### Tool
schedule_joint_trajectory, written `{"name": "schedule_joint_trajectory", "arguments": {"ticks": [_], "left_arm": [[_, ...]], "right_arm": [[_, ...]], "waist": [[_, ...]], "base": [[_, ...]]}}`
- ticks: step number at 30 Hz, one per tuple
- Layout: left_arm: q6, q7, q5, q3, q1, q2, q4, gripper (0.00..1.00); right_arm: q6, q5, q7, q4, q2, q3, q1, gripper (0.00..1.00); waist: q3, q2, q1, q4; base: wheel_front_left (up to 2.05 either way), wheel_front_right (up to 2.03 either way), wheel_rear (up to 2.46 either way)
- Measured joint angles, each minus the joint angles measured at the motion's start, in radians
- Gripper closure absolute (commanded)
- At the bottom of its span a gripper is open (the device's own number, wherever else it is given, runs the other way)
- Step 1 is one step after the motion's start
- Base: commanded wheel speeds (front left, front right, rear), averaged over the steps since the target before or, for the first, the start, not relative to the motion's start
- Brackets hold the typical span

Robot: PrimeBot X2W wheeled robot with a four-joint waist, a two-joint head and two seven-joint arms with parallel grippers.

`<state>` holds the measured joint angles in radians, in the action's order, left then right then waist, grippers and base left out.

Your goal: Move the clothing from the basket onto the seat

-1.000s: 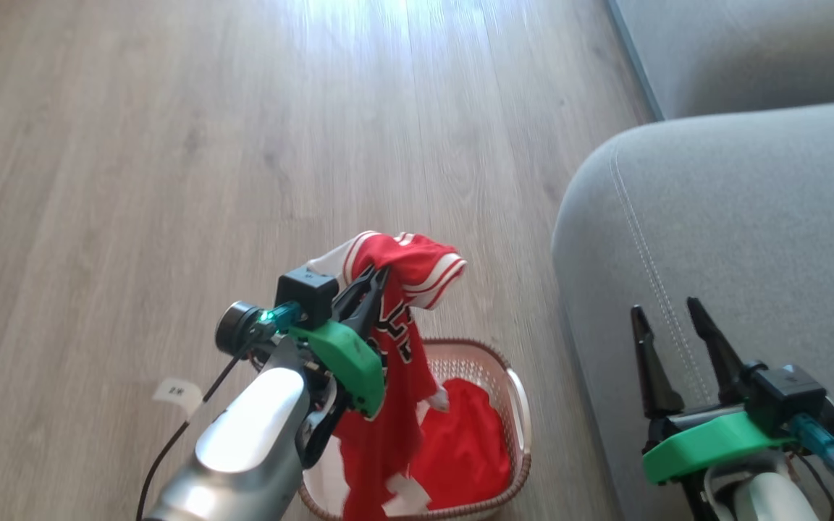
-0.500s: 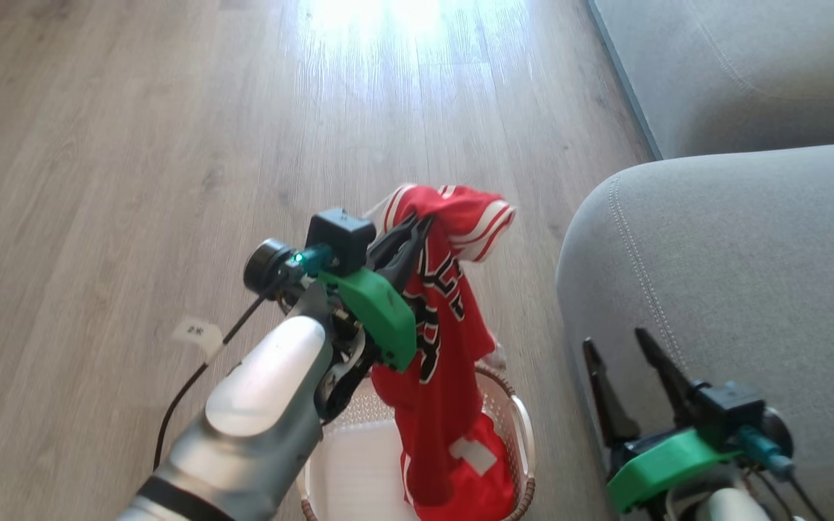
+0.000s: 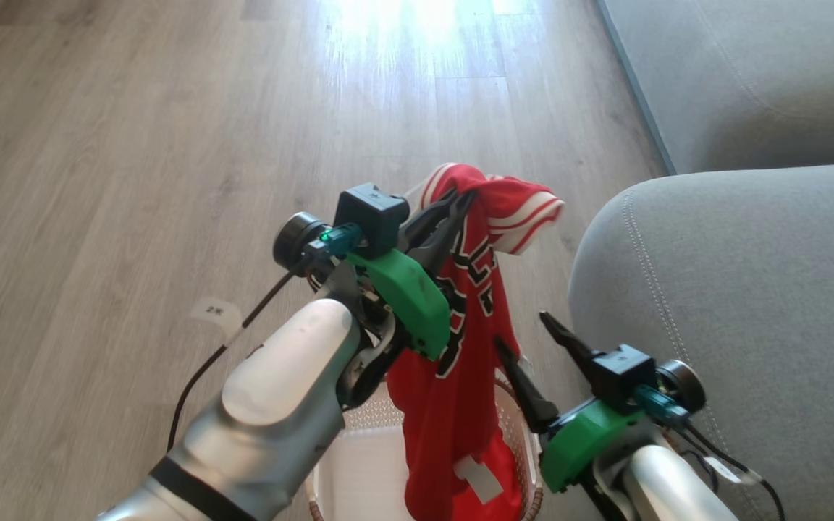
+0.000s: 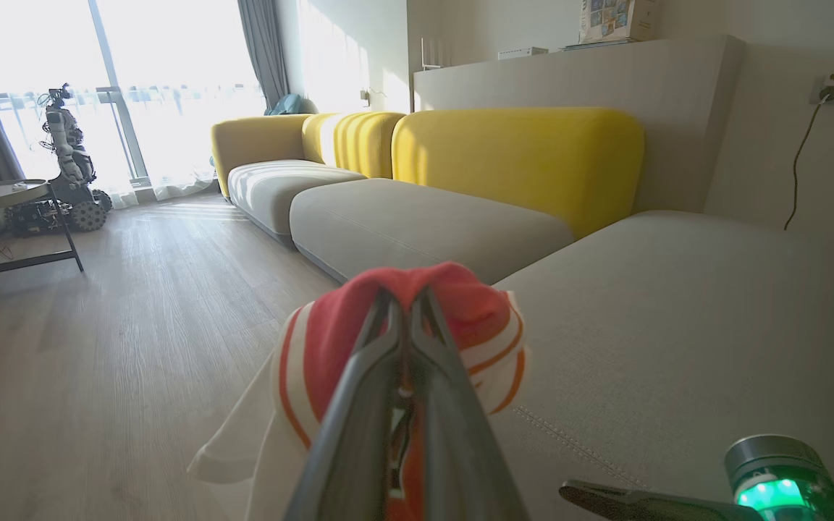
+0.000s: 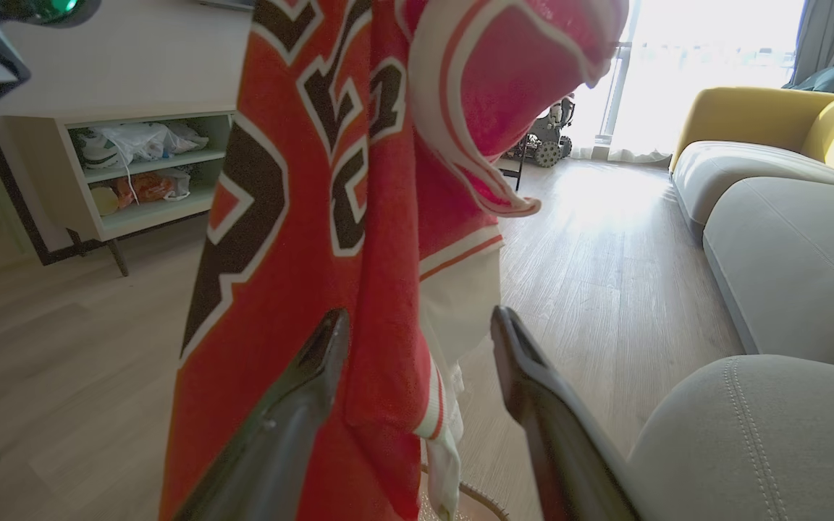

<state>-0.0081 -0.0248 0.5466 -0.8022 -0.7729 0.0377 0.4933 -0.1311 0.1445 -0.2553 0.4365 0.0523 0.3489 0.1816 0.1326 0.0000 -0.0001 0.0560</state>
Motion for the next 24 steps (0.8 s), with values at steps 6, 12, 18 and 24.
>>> {"name": "schedule_joint_trajectory", "arguments": {"ticks": [6, 12, 18, 24], "left_arm": [[0.018, 0.0, 0.019, -0.036, -0.013, 0.0, -0.036, 1.0], [0.028, -0.001, 0.038, -0.066, -0.021, 0.001, -0.067, 1.0], [0.039, -0.001, 0.052, -0.083, -0.034, 0.001, -0.088, 1.0], [0.049, -0.001, 0.06, -0.086, -0.034, 0.002, -0.082, 1.0]], "right_arm": [[0.0, 0.033, 0.0, 0.095, 0.001, 0.085, 0.076, 0.0], [0.0, 0.072, 0.0, 0.181, 0.003, 0.144, 0.143, 0.0], [0.0, 0.099, 0.0, 0.213, 0.003, 0.177, 0.192, 0.15], [0.0, 0.105, 0.0, 0.22, 0.004, 0.176, 0.22, 1.0]], "waist": [[-0.003, 0.0, 0.0, 0.018], [-0.009, 0.0, 0.0, 0.033], [-0.012, 0.0, 0.0, 0.038], [-0.017, 0.0, 0.0, 0.04]], "base": [[0.0, 0.0, 0.0], [0.0, 0.0, 0.0], [0.0, 0.0, 0.0], [0.0, 0.0, 0.0]]}}
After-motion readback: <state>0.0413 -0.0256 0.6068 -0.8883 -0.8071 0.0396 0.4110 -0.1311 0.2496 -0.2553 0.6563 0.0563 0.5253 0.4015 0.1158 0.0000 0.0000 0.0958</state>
